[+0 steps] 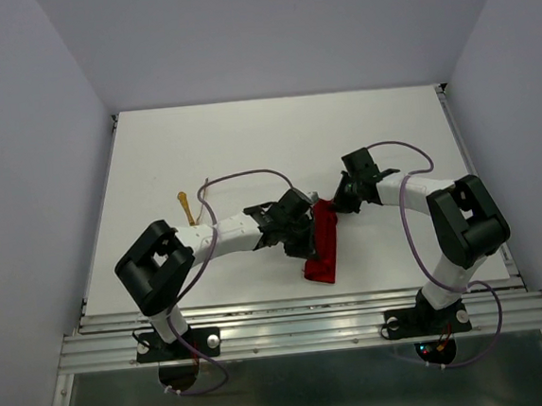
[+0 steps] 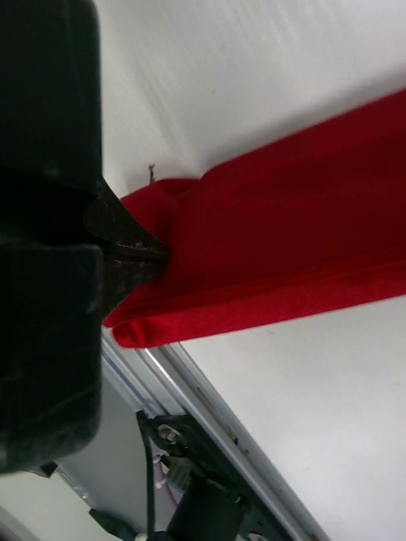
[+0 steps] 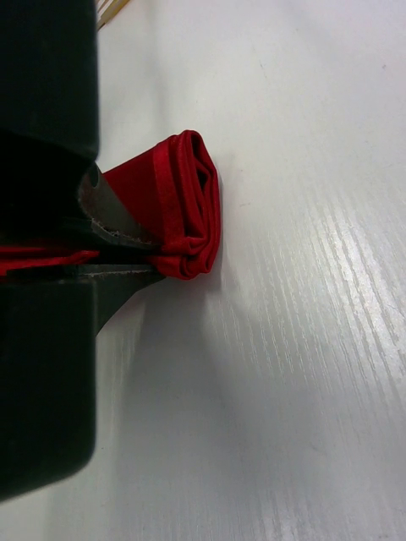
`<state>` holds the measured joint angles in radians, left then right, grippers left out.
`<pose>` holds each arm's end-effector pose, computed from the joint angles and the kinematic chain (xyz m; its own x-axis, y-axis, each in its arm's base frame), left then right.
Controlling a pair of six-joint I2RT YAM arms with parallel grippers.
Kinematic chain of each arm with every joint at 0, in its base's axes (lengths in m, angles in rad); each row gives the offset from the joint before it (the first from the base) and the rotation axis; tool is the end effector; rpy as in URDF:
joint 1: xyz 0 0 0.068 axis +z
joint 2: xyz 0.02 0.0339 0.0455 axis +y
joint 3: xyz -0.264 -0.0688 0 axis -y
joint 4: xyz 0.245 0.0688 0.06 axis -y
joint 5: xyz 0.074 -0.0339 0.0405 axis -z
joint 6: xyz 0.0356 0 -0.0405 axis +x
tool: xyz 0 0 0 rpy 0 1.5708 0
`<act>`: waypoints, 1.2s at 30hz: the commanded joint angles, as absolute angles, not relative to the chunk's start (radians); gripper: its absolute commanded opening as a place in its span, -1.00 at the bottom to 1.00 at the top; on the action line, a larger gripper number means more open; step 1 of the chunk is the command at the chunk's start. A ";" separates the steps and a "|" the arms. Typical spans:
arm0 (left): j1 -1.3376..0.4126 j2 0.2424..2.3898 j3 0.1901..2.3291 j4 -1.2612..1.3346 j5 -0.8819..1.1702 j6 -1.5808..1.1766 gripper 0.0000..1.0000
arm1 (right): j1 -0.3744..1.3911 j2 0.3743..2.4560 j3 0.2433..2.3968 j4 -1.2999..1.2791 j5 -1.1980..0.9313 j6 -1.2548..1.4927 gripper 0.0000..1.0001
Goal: Fold the napkin into a case and place the utensils inside
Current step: Fold the 2/3-rectangle-folded napkin at the center of the board.
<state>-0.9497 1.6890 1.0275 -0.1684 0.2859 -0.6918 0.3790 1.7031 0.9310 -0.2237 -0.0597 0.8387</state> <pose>0.1980 -0.2940 0.1927 -0.8991 0.2047 -0.3870 0.4122 0.6935 -0.5908 0.3075 0.1247 0.1553 -0.8183 0.4733 -0.3263 0.3129 0.8428 0.4380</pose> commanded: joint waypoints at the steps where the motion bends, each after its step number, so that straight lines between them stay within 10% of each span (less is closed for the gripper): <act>1: -0.986 1.670 1.069 -0.153 0.308 -0.719 -1.00 | 0.379 1.710 0.931 -0.230 -0.037 0.850 -0.99; 15: -1.023 1.779 1.078 -0.089 0.324 -0.709 -1.00 | 0.379 1.692 0.914 -0.232 -0.040 0.851 -0.98; 36: -0.894 1.637 1.178 -0.216 0.216 -0.583 -1.00 | 0.379 1.644 0.923 -0.276 -0.023 0.792 -0.03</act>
